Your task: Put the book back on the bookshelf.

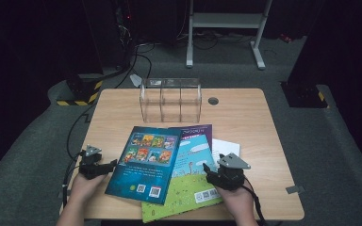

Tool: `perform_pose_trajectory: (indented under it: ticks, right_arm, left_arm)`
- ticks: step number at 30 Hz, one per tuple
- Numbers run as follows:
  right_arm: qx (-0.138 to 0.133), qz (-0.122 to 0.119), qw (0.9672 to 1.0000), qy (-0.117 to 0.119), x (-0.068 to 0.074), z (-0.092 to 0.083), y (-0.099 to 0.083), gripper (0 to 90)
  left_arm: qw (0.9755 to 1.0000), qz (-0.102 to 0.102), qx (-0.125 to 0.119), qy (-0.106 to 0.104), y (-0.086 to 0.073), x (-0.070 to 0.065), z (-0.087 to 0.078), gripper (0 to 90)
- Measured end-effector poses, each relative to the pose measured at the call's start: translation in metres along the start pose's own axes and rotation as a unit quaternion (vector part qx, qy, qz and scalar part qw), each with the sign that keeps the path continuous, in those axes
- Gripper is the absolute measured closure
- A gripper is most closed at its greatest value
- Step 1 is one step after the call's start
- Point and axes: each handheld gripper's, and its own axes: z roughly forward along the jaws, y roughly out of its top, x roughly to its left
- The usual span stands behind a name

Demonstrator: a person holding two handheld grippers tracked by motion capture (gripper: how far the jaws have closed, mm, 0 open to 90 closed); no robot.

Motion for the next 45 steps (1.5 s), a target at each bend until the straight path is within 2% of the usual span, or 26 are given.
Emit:
perform_pose_trajectory:
  ticks: [1,2,3,4,5,6,7,8,11,13,15,16,19,22,24,28,29,30,31,32,33,37,39,42,43,45]
  right_arm:
    - [0.002,0.008,0.9999,0.006,-0.001,0.001,-0.002,30.5]
    - [0.002,0.008,0.9999,0.006,-0.001,0.001,-0.002,30.5]
    - [0.005,0.01,0.9999,0.007,-0.002,0.002,-0.003,30.5]
    - [0.008,0.008,0.9999,0.005,-0.004,0.002,-0.004,30.5]
    - [0.008,0.009,0.9999,0.006,-0.005,0.001,-0.004,30.6]
    - [0.003,0.008,0.9999,0.005,-0.008,-0.002,-0.005,31.0]
    - [0.002,0.012,0.9999,0.005,-0.009,-0.003,-0.005,31.1]
    - [0.0,0.012,0.9999,0.004,-0.011,-0.004,-0.005,31.1]
    - [0.002,0.018,0.9998,0.002,-0.012,-0.005,-0.006,31.3]
    - [0.004,0.016,0.9999,0.003,-0.013,-0.004,-0.007,31.5]
    - [0.005,0.015,0.9999,0.002,-0.012,-0.004,-0.007,31.7]
    - [0.006,0.016,0.9998,0.003,-0.011,-0.005,-0.008,31.7]
    - [0.006,0.016,0.9999,0.002,-0.011,-0.004,-0.008,31.8]
    - [0.007,0.015,0.9998,0.003,-0.011,-0.003,-0.008,31.9]
    - [0.01,0.017,0.9998,0.002,-0.01,-0.002,-0.008,32.0]
    - [0.011,0.018,0.9998,0.004,-0.01,-0.001,-0.008,32.1]
    - [0.01,0.018,0.9998,0.003,-0.01,-0.001,-0.008,32.2]
    - [0.011,0.019,0.9997,0.003,-0.01,-0.001,-0.008,32.2]
    - [0.012,0.021,0.9997,0.003,-0.009,-0.001,-0.008,32.2]
    - [0.012,0.021,0.9997,0.003,-0.009,-0.001,-0.008,32.2]
    - [0.012,0.017,0.9998,0.005,-0.009,0.0,-0.008,32.3]
    - [0.012,0.018,0.9998,0.005,-0.009,-0.001,-0.008,32.3]
    - [0.003,0.016,0.9999,0.002,-0.011,-0.006,-0.007,32.4]
    - [-0.003,0.023,0.9997,-0.001,-0.014,-0.01,-0.007,32.5]
    - [-0.003,0.024,0.9997,-0.002,-0.015,-0.01,-0.007,32.6]
    - [-0.002,0.023,0.9997,-0.002,-0.015,-0.01,-0.007,32.6]
  left_arm:
    - [1.0,0.0,0.0,0.0,0.0,0.0,0.0,24.9]
    - [0.9993,-0.022,-0.001,-0.03,0.001,0.003,-0.001,24.9]
    - [0.9991,-0.028,-0.01,-0.032,0.002,0.006,-0.004,20.9]
    - [0.999,-0.03,-0.027,-0.017,0.002,0.006,-0.008,22.8]
    - [0.9986,-0.031,-0.04,-0.016,0.003,0.007,-0.012,23.7]
    - [0.9966,-0.045,-0.049,-0.048,0.004,0.005,-0.015,23.7]
    - [0.9966,-0.045,-0.049,-0.048,0.004,0.005,-0.015,22.7]
    - [0.9964,-0.043,-0.042,-0.06,0.004,0.001,-0.013,21.0]
    - [0.9973,-0.014,0.01,-0.071,0.005,-0.016,0.001,18.0]
    - [0.9964,-0.009,0.016,-0.082,0.006,-0.022,0.004,22.5]
    - [0.9922,-0.004,0.023,-0.122,0.007,-0.031,0.005,23.8]
    - [0.9919,-0.001,0.025,-0.125,0.007,-0.037,0.006,17.2]
    - [0.9923,0.004,0.039,-0.117,0.009,-0.048,0.007,13.9]
    - [0.9895,0.019,0.039,-0.138,0.008,-0.059,0.007,14.2]
    - [0.9889,0.031,0.041,-0.139,0.009,-0.068,0.007,14.4]
    - [0.9892,0.074,0.032,-0.122,0.012,-0.089,0.004,14.9]
    - [0.9872,0.082,0.024,-0.135,0.012,-0.094,0.002,28.3]
    - [0.982,0.11,0.012,-0.153,0.011,-0.109,-0.001,31.4]
    - [0.9813,0.113,0.01,-0.156,0.011,-0.119,-0.002,28.0]
    - [0.9813,0.113,0.01,-0.156,0.011,-0.119,-0.002,27.7]
    - [0.9782,0.13,0.008,-0.162,0.013,-0.133,-0.002,26.2]
    - [0.981,0.13,0.014,-0.143,0.017,-0.131,-0.002,19.0]
    - [0.9852,0.13,0.01,-0.111,0.017,-0.119,-0.005,20.2]
    - [0.9921,0.086,0.006,-0.091,0.017,-0.096,-0.007,20.4]
    - [0.9947,0.056,0.01,-0.085,0.016,-0.083,-0.005,19.7]
    - [0.9953,0.039,0.028,-0.084,0.014,-0.077,0.004,16.6]
